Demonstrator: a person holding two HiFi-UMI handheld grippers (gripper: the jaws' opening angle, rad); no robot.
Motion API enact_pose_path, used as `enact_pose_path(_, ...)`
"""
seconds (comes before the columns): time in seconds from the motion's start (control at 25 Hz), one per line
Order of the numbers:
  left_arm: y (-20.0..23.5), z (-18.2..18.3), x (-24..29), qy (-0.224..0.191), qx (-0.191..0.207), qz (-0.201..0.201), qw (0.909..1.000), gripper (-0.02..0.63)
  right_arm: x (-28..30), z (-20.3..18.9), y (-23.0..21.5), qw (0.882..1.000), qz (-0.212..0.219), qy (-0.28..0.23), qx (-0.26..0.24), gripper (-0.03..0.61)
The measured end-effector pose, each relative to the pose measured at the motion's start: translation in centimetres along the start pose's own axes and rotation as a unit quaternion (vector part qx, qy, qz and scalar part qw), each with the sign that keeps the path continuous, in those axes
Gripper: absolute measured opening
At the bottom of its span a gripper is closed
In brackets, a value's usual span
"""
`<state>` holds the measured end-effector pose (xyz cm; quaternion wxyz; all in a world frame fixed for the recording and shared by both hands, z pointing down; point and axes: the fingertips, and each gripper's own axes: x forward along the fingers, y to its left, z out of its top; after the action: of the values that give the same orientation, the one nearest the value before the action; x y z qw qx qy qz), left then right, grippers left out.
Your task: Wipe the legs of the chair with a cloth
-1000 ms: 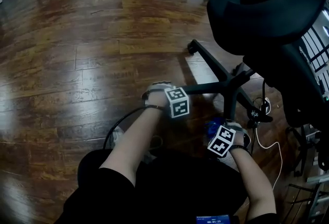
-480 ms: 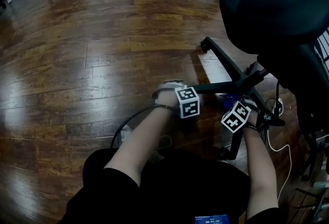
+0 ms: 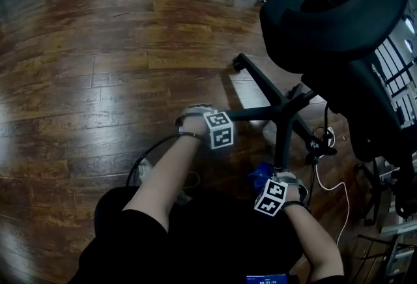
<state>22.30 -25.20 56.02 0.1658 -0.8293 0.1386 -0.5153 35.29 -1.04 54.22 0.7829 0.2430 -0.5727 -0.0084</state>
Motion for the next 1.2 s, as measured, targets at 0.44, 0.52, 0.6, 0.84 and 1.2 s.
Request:
enact_pose_path(0.44, 0.0, 0.5, 0.0, -0.009, 0.004, 0.007, 0.9999, 0.058, 1.7, 0.3, -15.7, 0.987, -0.107, -0.047, 0.108, 0.086)
enact_pose_path(0.52, 0.1, 0.6, -0.1, -0.011, 0.006, 0.009, 0.9999, 0.058, 1.9, 0.5, -18.6, 0.982, -0.128, -0.051, 0.126, 0.086)
enact_pose_path(0.6, 0.1, 0.6, -0.1, -0.013, 0.006, 0.010, 0.9999, 0.058, 2.0, 0.6, -20.0, 0.980, -0.135, -0.046, 0.136, 0.086)
enact_pose_path(0.84, 0.1, 0.4, -0.2, -0.013, 0.003, 0.009, 0.9999, 0.058, 1.2, 0.8, -16.8, 0.985, -0.117, -0.049, 0.122, 0.086)
enact_pose_path(1.2, 0.2, 0.1, 0.0, -0.006, 0.000, 0.012, 0.9999, 0.058, -0.2, 0.3, -0.7, 0.999, -0.015, -0.025, -0.018, 0.086)
